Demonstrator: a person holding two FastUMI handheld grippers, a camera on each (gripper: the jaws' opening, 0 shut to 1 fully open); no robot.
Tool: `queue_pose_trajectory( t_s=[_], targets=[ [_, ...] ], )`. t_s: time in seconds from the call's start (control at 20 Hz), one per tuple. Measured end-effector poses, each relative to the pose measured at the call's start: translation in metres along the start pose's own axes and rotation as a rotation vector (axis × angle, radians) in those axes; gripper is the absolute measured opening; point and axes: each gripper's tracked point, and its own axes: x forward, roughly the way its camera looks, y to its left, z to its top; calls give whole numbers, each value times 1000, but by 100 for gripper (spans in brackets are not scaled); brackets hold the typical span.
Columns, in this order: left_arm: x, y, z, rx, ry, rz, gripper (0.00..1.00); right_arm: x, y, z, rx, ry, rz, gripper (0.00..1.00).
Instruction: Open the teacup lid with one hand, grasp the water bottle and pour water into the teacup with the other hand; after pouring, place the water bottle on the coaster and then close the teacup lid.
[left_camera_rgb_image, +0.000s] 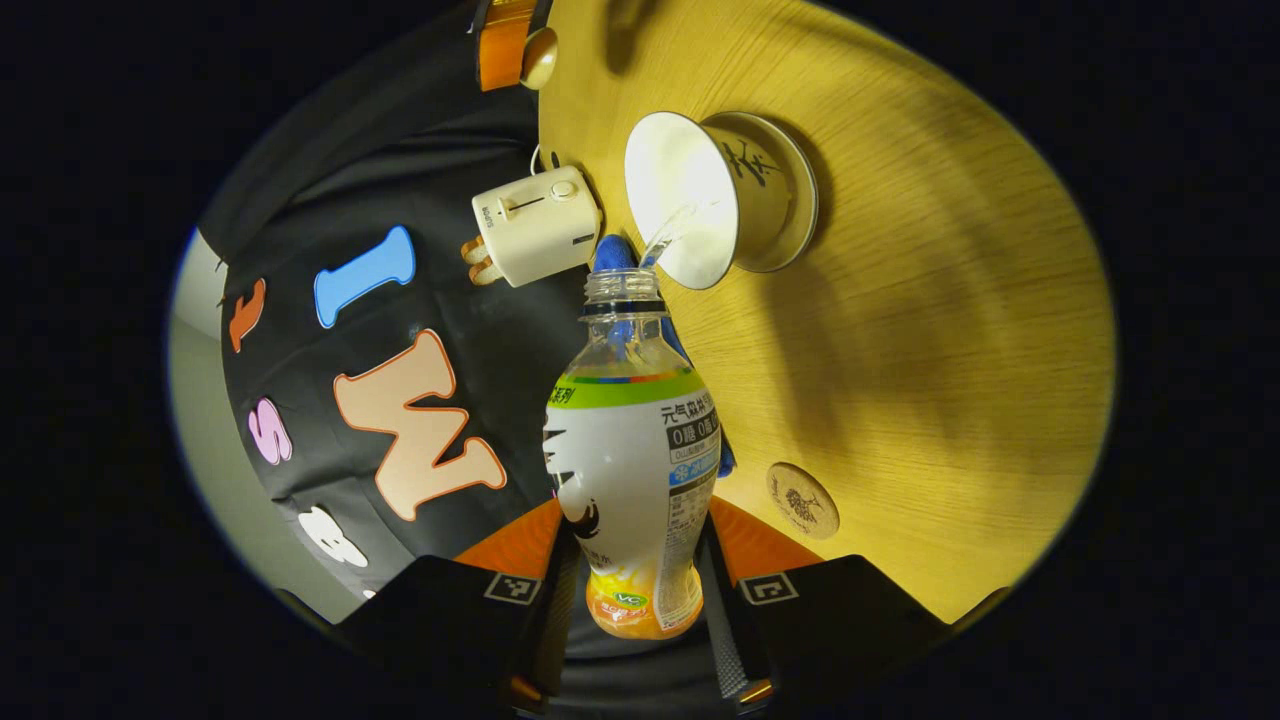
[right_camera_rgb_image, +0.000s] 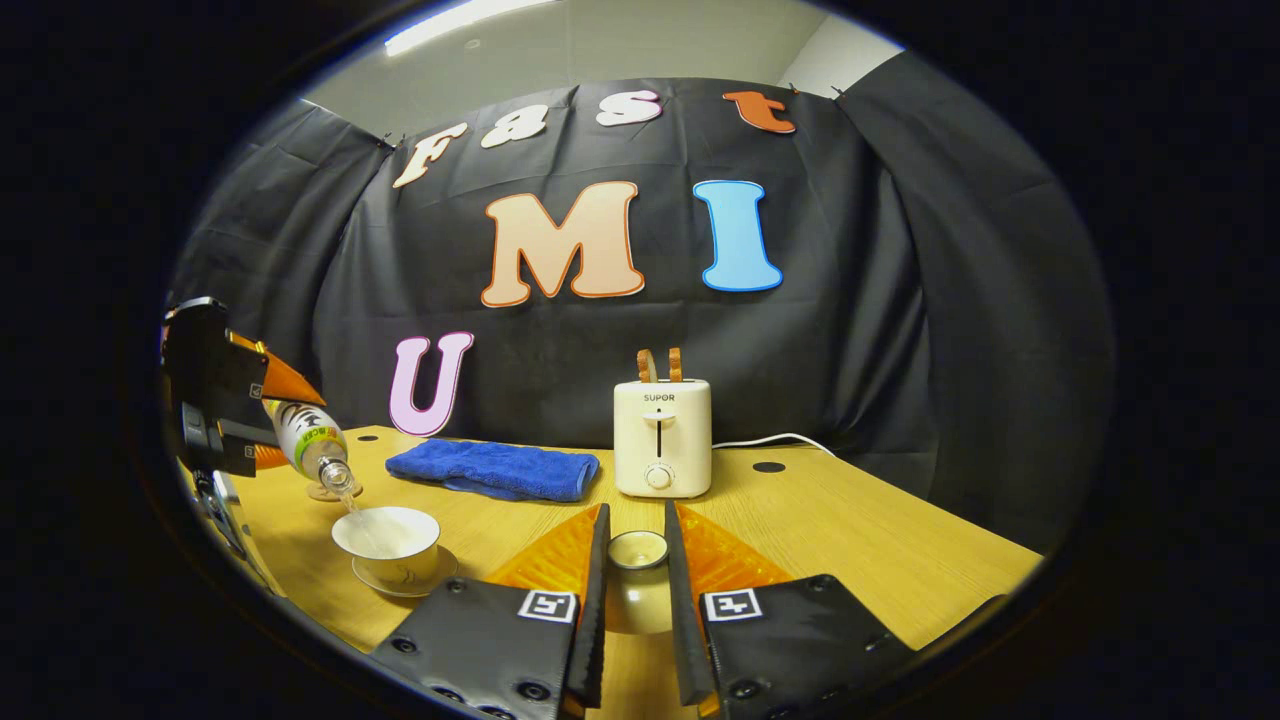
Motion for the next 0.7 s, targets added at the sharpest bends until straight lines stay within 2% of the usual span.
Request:
queue_pose_trajectory(
  t_s=[0.7],
  targets=[
    [-7,33,-18,144,65,-9,57,0,0,0,0,0,1,32]
  ],
)
